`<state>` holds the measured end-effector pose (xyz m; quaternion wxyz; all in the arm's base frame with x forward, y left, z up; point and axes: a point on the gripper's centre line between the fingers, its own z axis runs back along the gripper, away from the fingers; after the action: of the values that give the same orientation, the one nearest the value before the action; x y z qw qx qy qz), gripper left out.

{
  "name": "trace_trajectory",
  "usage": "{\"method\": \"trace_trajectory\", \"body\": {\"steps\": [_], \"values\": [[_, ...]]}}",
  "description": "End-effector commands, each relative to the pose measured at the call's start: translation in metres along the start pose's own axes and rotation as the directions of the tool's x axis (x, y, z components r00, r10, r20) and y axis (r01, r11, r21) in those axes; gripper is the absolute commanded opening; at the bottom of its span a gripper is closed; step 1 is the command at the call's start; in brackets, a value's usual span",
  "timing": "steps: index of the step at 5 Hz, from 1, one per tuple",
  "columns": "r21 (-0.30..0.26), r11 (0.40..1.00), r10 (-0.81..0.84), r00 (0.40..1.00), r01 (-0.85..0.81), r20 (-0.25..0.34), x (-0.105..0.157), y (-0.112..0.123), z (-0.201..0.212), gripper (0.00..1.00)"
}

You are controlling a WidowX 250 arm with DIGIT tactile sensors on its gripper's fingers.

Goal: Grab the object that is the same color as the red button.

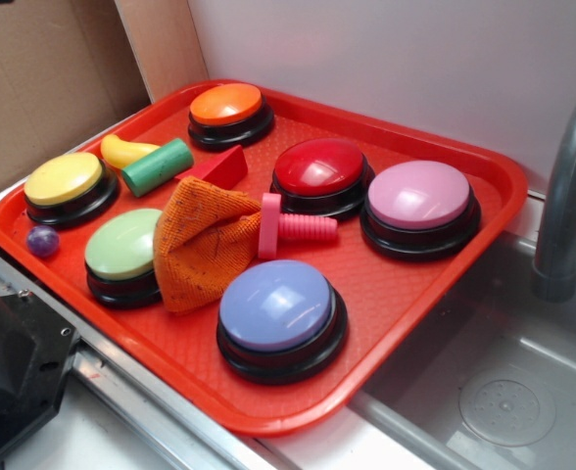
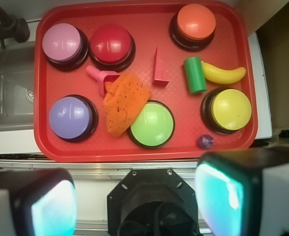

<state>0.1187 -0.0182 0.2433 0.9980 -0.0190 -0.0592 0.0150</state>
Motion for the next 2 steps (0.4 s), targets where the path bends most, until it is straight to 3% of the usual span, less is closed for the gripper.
{"method": "trace_trajectory", "body": {"steps": [1, 2], "values": [[0.000, 1.000, 0.000, 1.000, 0.000, 0.000, 0.000, 0.000, 0.000, 1.00], [-0.002, 0.999, -0.035, 0.997, 0.036, 0.066, 0.018, 0.011, -0.019, 1.00]]}}
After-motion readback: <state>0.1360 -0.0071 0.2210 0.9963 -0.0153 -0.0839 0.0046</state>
